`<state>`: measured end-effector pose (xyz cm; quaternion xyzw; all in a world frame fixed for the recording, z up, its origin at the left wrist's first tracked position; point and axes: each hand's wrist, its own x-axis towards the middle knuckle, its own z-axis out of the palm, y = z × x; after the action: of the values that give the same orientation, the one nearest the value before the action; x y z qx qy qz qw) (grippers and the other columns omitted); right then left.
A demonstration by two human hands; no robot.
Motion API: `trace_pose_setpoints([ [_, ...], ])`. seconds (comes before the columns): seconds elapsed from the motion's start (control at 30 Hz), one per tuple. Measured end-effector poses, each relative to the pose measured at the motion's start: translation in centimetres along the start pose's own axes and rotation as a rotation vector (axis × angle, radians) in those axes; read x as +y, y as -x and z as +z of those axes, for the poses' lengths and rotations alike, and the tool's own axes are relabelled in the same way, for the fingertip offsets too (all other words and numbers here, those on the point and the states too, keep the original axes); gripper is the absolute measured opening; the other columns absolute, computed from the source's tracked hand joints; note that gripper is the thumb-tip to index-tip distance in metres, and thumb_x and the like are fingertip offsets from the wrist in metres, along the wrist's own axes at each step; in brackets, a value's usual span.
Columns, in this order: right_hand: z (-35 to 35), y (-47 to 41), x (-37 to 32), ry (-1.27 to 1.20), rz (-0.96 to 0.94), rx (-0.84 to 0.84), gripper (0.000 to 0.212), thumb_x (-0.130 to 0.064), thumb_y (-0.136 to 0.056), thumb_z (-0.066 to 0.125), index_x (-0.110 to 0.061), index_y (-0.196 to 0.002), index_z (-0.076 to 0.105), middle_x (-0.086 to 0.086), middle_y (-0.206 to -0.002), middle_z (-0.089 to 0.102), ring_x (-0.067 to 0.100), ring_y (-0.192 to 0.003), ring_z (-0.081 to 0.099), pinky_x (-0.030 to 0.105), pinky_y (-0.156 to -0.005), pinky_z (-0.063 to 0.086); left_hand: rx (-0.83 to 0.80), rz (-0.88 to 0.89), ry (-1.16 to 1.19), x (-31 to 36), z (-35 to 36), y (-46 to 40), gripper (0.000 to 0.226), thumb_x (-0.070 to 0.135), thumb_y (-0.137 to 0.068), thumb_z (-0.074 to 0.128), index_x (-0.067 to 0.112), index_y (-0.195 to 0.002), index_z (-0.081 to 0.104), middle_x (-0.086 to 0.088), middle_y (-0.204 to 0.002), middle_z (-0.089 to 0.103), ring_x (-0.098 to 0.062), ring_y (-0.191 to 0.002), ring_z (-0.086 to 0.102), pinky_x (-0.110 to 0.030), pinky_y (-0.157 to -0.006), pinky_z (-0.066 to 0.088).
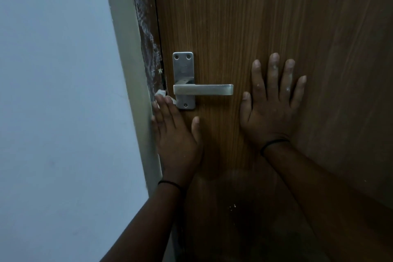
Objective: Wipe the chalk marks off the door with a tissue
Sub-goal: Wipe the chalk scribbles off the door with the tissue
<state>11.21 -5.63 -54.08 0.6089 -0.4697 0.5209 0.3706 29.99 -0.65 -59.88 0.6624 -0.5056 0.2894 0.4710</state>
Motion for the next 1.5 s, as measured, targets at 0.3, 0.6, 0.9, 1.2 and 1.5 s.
trace_pose_setpoints([
  [0.3,-0.1,0.1,0.0,-0.004,-0.002,-0.016,0.062,-0.042,-0.102,0.028,-0.022,-0.158,0.013,0.009,-0.166,0.01,0.033,-0.153,0.004,0.059,-0.12,0.008,-0.041,0.03,-0.013,0.0,-0.1,1.3,0.076,0.052,-0.102,0.029,0.01,-0.158,0.0,-0.01,-0.166,-0.002,-0.024,-0.154,-0.003,-0.04,-0.124,0.003],
  [0.6,-0.2,0.0,0.0,-0.002,-0.005,-0.015,0.061,-0.042,-0.102,0.028,-0.021,-0.158,0.017,0.011,-0.165,0.013,0.034,-0.152,0.008,0.059,-0.12,0.009,-0.018,-0.002,0.025,0.3,-0.5,0.2,0.073,0.051,-0.103,0.027,0.01,-0.158,0.001,-0.009,-0.167,-0.002,-0.022,-0.154,-0.005,-0.04,-0.125,0.002],
  [0.9,-0.2,-0.1,0.0,-0.011,0.0,-0.025,0.062,-0.042,-0.102,0.03,-0.022,-0.158,0.013,0.01,-0.166,0.011,0.034,-0.152,0.007,0.06,-0.12,0.01,-0.128,0.063,-0.039,0.4,-0.5,4.1,0.071,0.053,-0.103,0.02,0.011,-0.158,0.005,-0.008,-0.166,-0.001,-0.022,-0.154,-0.003,-0.041,-0.124,0.005],
  [1.2,-0.3,0.1,0.1,-0.013,0.004,-0.025,0.063,-0.042,-0.102,0.032,-0.022,-0.158,0.013,0.01,-0.166,0.01,0.034,-0.152,0.007,0.058,-0.12,0.008,-0.185,0.094,-0.059,-0.2,0.0,7.1,0.07,0.05,-0.103,0.026,0.009,-0.157,0.012,-0.011,-0.165,0.006,-0.023,-0.154,0.001,-0.038,-0.124,0.004],
  [1.5,-0.1,0.1,0.2,-0.003,0.005,0.0,0.063,-0.043,-0.102,0.029,-0.024,-0.159,0.011,0.008,-0.166,0.008,0.033,-0.153,0.005,0.057,-0.121,0.005,-0.23,-0.056,-0.019,-1.1,0.8,10.5,0.071,0.048,-0.103,0.029,0.008,-0.158,0.009,-0.01,-0.166,0.003,-0.022,-0.154,0.001,-0.042,-0.124,0.01],
])
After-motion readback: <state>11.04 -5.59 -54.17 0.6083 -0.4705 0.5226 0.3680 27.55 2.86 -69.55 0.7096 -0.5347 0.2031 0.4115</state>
